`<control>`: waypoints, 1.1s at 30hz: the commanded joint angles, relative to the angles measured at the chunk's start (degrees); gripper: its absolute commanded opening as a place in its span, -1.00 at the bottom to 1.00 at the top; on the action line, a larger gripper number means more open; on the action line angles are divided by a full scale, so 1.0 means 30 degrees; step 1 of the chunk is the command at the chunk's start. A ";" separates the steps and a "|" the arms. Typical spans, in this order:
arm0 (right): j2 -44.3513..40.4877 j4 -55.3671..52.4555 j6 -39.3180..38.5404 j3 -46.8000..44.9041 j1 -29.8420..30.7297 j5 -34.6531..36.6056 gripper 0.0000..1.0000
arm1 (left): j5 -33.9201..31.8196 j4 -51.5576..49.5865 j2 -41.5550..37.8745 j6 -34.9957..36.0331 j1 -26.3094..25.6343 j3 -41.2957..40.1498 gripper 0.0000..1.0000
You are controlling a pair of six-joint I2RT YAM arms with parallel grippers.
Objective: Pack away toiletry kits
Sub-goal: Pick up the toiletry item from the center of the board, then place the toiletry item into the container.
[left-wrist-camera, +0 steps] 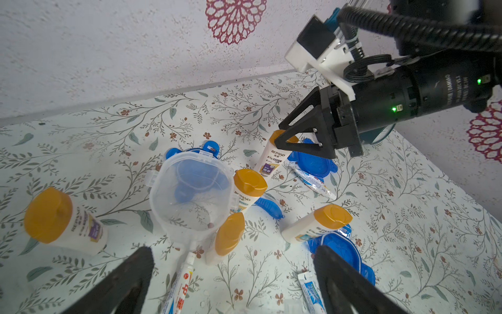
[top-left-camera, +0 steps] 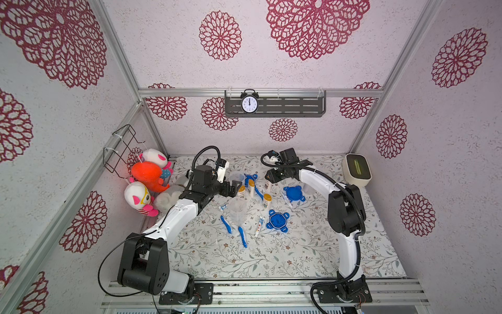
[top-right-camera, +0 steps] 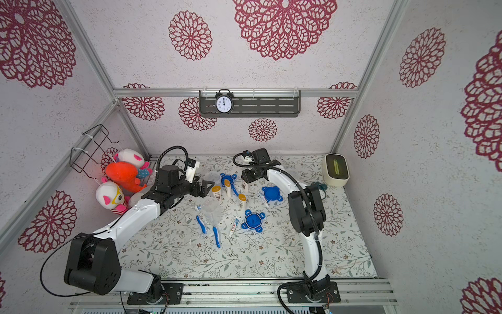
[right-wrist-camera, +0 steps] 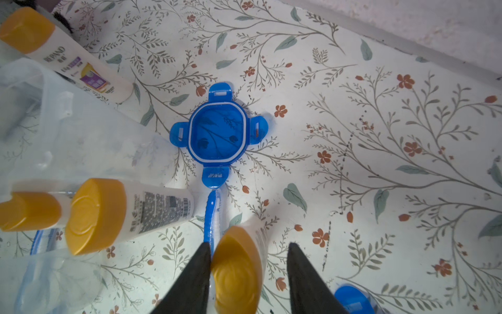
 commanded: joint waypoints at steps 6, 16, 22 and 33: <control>0.0098 -0.0787 -0.0163 0.0693 0.0147 -0.0224 -0.46 | -0.0186 0.0675 0.0157 0.0314 0.0132 0.0020 0.92; -0.4367 -0.0181 -0.0303 -0.1403 -0.0043 0.2107 -0.65 | 0.0473 0.0971 0.0812 -0.0512 -0.0664 0.1794 0.90; -0.8067 0.0727 0.0436 -0.3952 -0.1660 0.1973 -0.66 | -0.0101 -0.0955 0.2312 -0.0198 -0.1498 0.4054 0.88; -1.2019 -0.1337 -0.0128 -0.5036 -0.4748 0.5694 -0.65 | 0.0134 -0.0864 0.3991 0.0409 -0.3149 0.5673 0.89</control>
